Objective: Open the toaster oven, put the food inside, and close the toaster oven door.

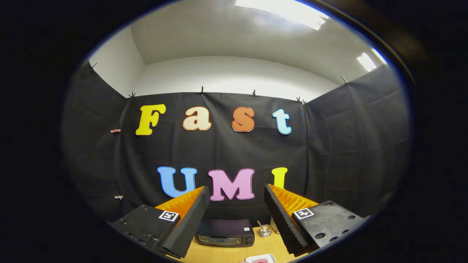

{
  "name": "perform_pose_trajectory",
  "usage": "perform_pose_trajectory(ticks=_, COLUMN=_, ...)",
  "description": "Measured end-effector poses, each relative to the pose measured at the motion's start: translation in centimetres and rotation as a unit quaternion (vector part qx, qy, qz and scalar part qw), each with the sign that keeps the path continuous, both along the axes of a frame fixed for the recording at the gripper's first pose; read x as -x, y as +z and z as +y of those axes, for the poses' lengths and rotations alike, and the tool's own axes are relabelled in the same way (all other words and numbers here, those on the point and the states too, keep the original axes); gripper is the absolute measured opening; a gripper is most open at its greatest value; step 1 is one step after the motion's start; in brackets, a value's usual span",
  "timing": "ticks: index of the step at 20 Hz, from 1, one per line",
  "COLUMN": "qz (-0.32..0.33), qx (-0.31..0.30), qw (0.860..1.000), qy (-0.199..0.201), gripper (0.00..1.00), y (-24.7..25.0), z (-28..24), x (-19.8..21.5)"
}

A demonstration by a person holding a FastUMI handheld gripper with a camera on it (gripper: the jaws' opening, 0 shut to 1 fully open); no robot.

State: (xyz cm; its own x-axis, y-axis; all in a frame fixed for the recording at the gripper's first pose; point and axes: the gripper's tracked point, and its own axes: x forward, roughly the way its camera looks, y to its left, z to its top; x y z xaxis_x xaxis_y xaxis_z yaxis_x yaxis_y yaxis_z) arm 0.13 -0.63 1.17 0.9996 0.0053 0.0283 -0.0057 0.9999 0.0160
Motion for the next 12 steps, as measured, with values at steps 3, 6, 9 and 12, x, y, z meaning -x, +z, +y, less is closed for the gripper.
perform_pose_trajectory(ticks=3, qz=-0.002, qx=0.006, qw=1.0, qy=-0.013, gripper=0.97, y=-0.1, z=-0.3, x=0.0)
perform_pose_trajectory(ticks=6, qz=-0.005, qx=0.0, qw=1.0, qy=-0.023, gripper=0.98, y=-0.2, z=0.1, x=0.2)
perform_pose_trajectory(ticks=9, qz=-0.005, qx=0.002, qw=0.999, qy=-0.033, gripper=0.98, y=-0.7, z=0.5, x=0.2)
perform_pose_trajectory(ticks=12, qz=-0.009, qx=0.004, qw=0.999, qy=-0.03, gripper=0.97, y=-1.5, z=1.4, x=-0.4)
